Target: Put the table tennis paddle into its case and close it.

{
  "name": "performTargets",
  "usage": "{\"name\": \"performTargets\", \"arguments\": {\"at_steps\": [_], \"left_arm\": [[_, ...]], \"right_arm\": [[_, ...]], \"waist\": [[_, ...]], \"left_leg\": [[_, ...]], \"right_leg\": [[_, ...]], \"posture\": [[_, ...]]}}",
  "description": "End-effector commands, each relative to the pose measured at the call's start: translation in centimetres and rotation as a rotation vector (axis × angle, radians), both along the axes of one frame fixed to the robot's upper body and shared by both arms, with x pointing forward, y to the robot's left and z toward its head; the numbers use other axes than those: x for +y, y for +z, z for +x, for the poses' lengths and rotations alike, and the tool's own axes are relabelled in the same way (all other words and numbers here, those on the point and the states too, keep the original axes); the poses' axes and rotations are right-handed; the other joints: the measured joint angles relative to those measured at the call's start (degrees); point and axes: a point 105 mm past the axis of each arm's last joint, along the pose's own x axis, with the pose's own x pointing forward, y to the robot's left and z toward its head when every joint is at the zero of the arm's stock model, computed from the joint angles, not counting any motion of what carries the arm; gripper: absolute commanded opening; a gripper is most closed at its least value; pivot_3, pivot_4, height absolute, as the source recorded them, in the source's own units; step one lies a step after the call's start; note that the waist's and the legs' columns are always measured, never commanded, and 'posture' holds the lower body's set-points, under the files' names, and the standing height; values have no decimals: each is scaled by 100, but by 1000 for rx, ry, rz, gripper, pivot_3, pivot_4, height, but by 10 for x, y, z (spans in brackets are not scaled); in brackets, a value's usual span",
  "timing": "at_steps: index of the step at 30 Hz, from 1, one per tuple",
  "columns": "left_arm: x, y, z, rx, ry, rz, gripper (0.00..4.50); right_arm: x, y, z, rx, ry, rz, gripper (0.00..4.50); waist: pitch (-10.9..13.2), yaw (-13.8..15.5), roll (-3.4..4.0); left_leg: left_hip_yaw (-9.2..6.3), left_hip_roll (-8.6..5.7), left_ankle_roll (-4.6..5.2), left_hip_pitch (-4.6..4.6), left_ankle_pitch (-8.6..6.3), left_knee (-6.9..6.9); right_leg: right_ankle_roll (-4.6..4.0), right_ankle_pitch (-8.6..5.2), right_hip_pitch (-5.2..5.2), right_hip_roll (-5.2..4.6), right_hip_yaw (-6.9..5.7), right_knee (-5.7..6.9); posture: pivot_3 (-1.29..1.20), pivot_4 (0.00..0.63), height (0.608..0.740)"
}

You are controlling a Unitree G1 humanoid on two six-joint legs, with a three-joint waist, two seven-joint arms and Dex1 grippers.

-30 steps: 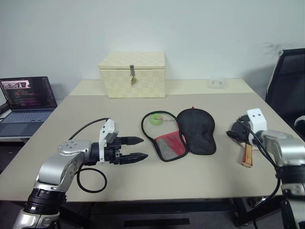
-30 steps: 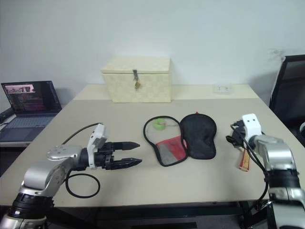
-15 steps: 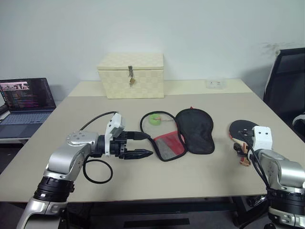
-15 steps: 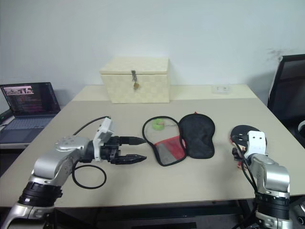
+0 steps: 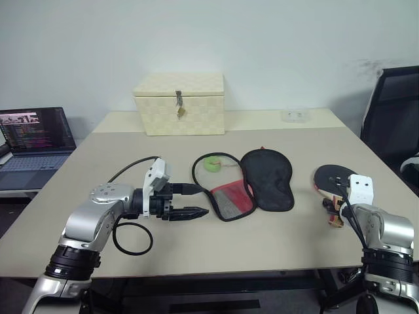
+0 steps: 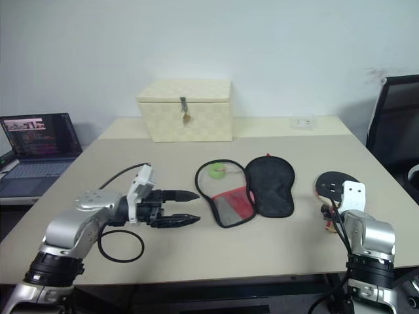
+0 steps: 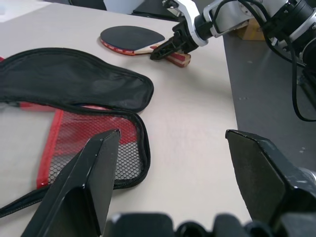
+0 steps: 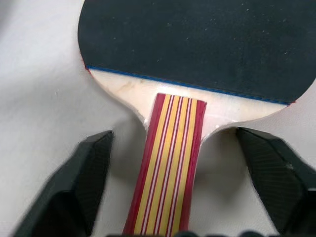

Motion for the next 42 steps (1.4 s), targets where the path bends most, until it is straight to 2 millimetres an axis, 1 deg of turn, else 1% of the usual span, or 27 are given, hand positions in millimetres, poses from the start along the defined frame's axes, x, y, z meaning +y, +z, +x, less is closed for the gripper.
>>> {"name": "performTargets", "arguments": {"at_steps": [1,4,6,9,10,12,13,14,17,18,19,21,24,26,30,37,42], "left_arm": [[3,12,-3,-65,2,4,3707],[3,12,-4,-66,6,6,3707],[4,12,-4,-65,10,7,3707],[5,11,-4,-63,15,7,3707],[4,10,-5,-62,11,12,3707],[2,8,-5,-63,7,17,3707],[1,8,-4,-65,8,16,3707],[1,9,-4,-67,11,10,3707],[1,11,-3,-67,13,3,3707],[1,11,-4,-66,14,-1,3707],[2,11,-4,-66,14,-4,3707],[2,13,-5,-68,13,-10,3707],[5,16,-6,-72,15,-15,3707],[9,18,-5,-79,30,-12,3707],[18,24,-1,-104,79,-15,3707],[27,26,0,-117,119,-5,3707],[27,26,0,-117,121,-6,3707]], "right_arm": [[-1,0,4,-20,-12,13,2799],[-6,10,7,-75,-30,-43,1815],[-5,18,10,-110,-32,-71,1145],[-1,32,15,-167,-28,-102,1085],[1,40,17,-195,-19,-118,1085],[15,62,24,-273,22,-129,1085],[20,69,25,-298,38,-129,1085],[32,78,28,-325,73,-114,1085],[60,91,31,-361,145,-73,1085],[76,92,32,-368,181,-45,1085],[90,93,33,-369,212,-16,1085],[110,91,34,-362,246,25,1085],[130,83,36,-339,286,52,1085],[139,78,37,-324,305,62,1085],[147,67,39,-300,330,60,1085],[147,45,43,-247,343,28,1085],[150,39,47,-232,344,24,1085]], "waist": [[-1,-6,-2],[-2,-8,-3],[-2,-8,-3],[-1,-8,-2],[1,-8,0],[4,-11,5],[6,-18,8],[7,-26,10],[8,-35,12],[8,-35,12],[8,-35,12],[8,-34,12],[8,-11,12],[8,19,12],[7,44,11],[7,13,11],[7,-3,11]], "left_leg": [[1,0,0,0,0,0],[3,0,0,1,0,0],[2,-1,0,0,0,0],[5,-1,0,0,0,0],[4,-1,0,-2,0,-1],[5,0,0,-3,0,-4],[7,0,0,-4,0,-6],[9,0,0,-5,0,-7],[12,3,0,-6,0,-12],[11,3,0,-7,0,-14],[8,4,0,-8,0,-14],[4,8,0,-8,0,-15],[0,7,0,-11,0,-15],[0,3,0,-30,0,-10],[-3,-1,-1,-95,1,6],[-2,3,-1,-95,1,1],[-1,2,-1,-94,1,3]], "right_leg": [[0,0,0,0,1,0],[0,0,0,0,3,0],[1,0,0,0,3,0],[1,0,-1,0,6,0],[1,0,-2,0,5,-1],[0,0,-5,0,5,-3],[-1,1,-7,0,7,-3],[-1,1,-11,0,7,-2],[-2,1,-17,3,8,0],[-3,0,-19,5,8,0],[-3,0,-19,6,8,0],[-8,1,-19,6,6,1],[-26,11,-21,5,3,0],[-27,12,-36,2,0,1],[-22,17,-98,-3,-4,9],[-24,16,-101,-4,-3,9],[-24,16,-101,-2,-3,12]], "posture": [[0,150,740],[0,150,740],[0,150,740],[0,150,740],[0,150,740],[0,150,740],[0,150,740],[0,150,740],[0,150,740],[0,150,740],[0,150,740],[0,150,740],[0,150,740],[0,150,740],[0,150,740],[0,150,740],[0,150,740]]}}
